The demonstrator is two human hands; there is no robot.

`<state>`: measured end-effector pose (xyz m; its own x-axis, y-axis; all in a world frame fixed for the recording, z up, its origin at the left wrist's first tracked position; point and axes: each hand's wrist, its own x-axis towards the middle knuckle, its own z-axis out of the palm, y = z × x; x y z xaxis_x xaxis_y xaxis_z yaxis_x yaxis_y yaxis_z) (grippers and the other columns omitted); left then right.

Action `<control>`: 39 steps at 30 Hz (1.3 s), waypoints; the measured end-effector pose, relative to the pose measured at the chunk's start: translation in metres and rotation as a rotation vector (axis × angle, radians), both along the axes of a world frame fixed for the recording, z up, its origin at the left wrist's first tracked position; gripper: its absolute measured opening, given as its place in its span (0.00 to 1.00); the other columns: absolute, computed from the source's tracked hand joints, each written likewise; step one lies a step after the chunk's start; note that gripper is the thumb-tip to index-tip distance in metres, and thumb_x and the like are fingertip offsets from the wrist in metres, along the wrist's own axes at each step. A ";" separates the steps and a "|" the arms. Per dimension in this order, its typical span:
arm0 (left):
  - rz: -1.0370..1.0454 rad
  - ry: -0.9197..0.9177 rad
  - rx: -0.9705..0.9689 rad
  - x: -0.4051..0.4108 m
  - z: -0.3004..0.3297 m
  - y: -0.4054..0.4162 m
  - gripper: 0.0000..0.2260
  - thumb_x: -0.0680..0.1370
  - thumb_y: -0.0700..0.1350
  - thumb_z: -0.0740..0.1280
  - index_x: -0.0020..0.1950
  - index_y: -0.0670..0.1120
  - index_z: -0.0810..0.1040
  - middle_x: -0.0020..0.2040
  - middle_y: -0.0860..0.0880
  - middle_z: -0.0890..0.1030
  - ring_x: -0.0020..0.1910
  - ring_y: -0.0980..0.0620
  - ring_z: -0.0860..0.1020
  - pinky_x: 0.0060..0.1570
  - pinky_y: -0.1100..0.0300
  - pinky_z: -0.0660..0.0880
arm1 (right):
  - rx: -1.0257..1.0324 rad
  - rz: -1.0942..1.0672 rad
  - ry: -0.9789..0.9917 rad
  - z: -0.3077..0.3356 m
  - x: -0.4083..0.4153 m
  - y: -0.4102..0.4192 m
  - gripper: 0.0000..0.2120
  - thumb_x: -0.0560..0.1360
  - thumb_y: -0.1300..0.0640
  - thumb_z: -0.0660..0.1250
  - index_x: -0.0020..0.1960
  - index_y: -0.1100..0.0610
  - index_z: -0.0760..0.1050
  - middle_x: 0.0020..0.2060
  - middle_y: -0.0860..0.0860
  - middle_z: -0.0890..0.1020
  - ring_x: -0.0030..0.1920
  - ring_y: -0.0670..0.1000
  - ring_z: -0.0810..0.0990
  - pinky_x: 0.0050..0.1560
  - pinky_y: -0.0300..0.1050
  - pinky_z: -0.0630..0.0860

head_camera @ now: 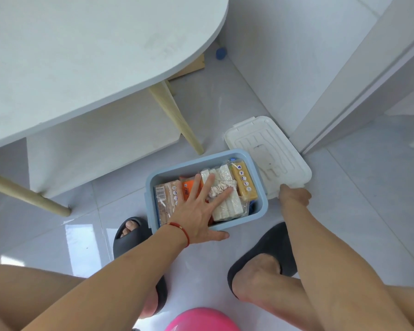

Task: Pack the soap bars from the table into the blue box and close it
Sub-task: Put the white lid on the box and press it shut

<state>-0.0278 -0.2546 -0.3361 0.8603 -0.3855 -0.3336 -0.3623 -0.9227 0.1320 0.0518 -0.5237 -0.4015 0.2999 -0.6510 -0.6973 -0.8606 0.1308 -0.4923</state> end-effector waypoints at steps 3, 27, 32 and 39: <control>0.013 0.080 -0.016 0.003 0.007 0.002 0.48 0.65 0.81 0.56 0.78 0.69 0.35 0.82 0.49 0.35 0.80 0.37 0.34 0.73 0.27 0.37 | 0.166 -0.152 -0.202 0.023 -0.003 -0.004 0.06 0.74 0.62 0.64 0.49 0.61 0.79 0.48 0.57 0.83 0.38 0.53 0.80 0.43 0.47 0.81; 1.547 0.199 -1.499 0.018 0.095 0.096 0.22 0.84 0.56 0.56 0.72 0.45 0.72 0.65 0.46 0.75 0.61 0.43 0.77 0.60 0.46 0.78 | -0.605 1.287 -1.162 0.208 -0.076 0.032 0.25 0.71 0.78 0.56 0.57 0.54 0.74 0.60 0.44 0.75 0.69 0.40 0.71 0.73 0.57 0.68; 1.554 0.254 -1.335 0.013 0.084 0.128 0.18 0.81 0.49 0.63 0.67 0.41 0.77 0.60 0.40 0.79 0.51 0.44 0.78 0.44 0.52 0.79 | -0.552 1.658 -1.033 0.181 -0.073 0.044 0.30 0.64 0.84 0.57 0.57 0.58 0.72 0.62 0.52 0.73 0.70 0.58 0.72 0.68 0.52 0.71; 1.277 -0.072 -0.751 -0.051 0.043 0.098 0.22 0.78 0.43 0.65 0.72 0.43 0.69 0.56 0.42 0.78 0.54 0.40 0.78 0.56 0.51 0.74 | -0.836 1.727 -0.514 0.137 -0.057 0.038 0.24 0.72 0.62 0.61 0.68 0.50 0.66 0.70 0.50 0.66 0.68 0.56 0.68 0.67 0.49 0.69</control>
<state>-0.0788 -0.1568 -0.2934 0.7475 0.5671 -0.3459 0.5951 -0.3403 0.7281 -0.0057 -0.4856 -0.2641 0.8949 0.4382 -0.0849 0.4193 -0.8905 -0.1766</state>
